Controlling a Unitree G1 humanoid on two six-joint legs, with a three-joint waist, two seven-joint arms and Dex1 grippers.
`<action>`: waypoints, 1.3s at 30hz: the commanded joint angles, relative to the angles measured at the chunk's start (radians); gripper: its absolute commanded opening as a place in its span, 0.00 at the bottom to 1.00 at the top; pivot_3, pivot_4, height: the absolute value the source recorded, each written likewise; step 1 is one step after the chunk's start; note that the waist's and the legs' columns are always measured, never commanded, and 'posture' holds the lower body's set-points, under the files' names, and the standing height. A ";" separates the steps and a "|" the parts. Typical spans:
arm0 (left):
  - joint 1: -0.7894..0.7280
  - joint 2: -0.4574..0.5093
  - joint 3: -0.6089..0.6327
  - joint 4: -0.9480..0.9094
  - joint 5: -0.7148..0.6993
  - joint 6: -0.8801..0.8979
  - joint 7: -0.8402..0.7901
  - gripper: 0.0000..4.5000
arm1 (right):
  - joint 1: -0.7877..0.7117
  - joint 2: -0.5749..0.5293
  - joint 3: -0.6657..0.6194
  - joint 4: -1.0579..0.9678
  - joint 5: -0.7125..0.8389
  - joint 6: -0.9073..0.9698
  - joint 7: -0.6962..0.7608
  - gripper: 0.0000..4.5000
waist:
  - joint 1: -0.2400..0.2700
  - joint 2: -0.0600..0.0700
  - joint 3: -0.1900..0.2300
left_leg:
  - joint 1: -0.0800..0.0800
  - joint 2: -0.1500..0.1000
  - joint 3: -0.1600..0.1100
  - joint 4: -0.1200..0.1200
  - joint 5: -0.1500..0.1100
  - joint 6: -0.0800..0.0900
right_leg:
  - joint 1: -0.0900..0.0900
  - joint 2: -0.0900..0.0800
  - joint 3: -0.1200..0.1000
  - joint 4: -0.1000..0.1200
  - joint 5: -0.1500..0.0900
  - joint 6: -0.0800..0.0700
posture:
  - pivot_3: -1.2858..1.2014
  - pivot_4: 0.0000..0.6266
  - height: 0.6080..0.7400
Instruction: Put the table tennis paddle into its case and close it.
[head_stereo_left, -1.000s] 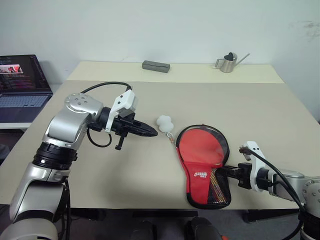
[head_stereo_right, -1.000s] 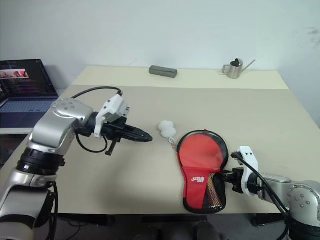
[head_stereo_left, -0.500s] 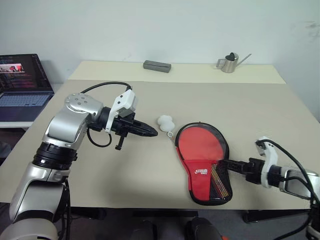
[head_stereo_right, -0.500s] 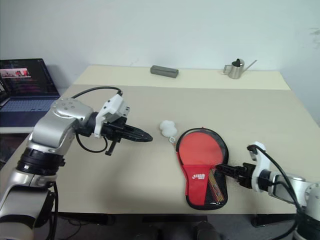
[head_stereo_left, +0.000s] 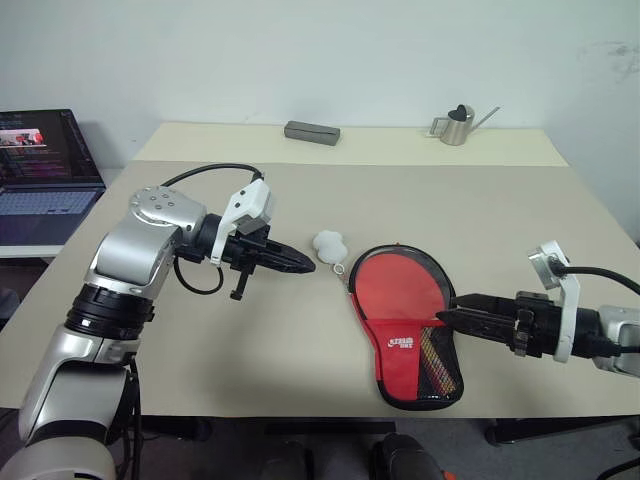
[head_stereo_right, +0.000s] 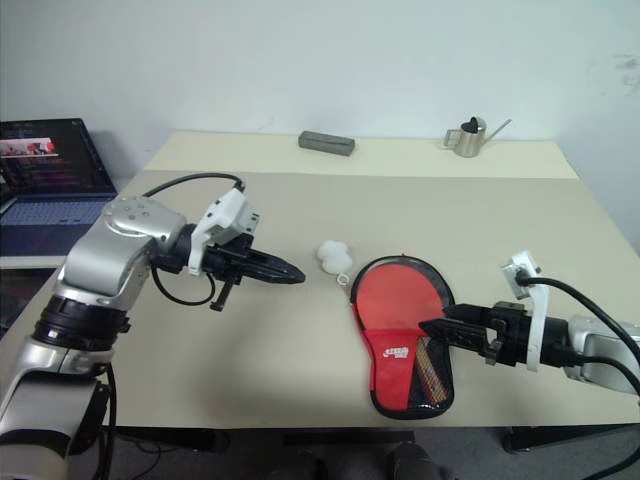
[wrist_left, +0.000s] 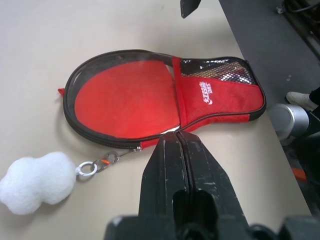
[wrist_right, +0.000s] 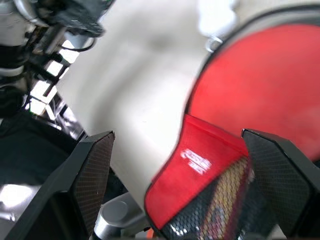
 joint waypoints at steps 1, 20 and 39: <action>-0.001 0.017 0.043 0.017 -0.007 -0.014 -0.001 0.00 | -0.046 -0.022 0.119 -0.043 -0.247 -0.185 0.100 0.99 | -0.001 0.000 0.000 | 0.000 0.000 0.000 0.000 0.000 0.000 | 0.000 0.000 0.000 0.000 0.000 0.000 | 0.52 0.24 1.00; 0.094 0.085 0.173 0.056 -0.002 -0.003 0.131 0.00 | -0.242 0.023 0.439 0.100 -0.765 -0.574 0.452 0.01 | 0.001 0.000 0.000 | 0.000 0.000 0.000 0.000 0.000 0.000 | -0.001 -0.001 0.000 0.000 0.000 0.000 | 0.52 0.24 1.00; 0.138 0.127 0.197 0.109 0.019 -0.028 0.175 0.00 | -0.349 0.106 0.584 0.225 -0.903 -0.637 0.636 0.99 | 0.001 0.000 0.000 | 0.000 0.000 0.000 0.000 0.000 0.000 | -0.001 -0.001 -0.001 0.001 0.000 -0.001 | 0.52 0.24 1.00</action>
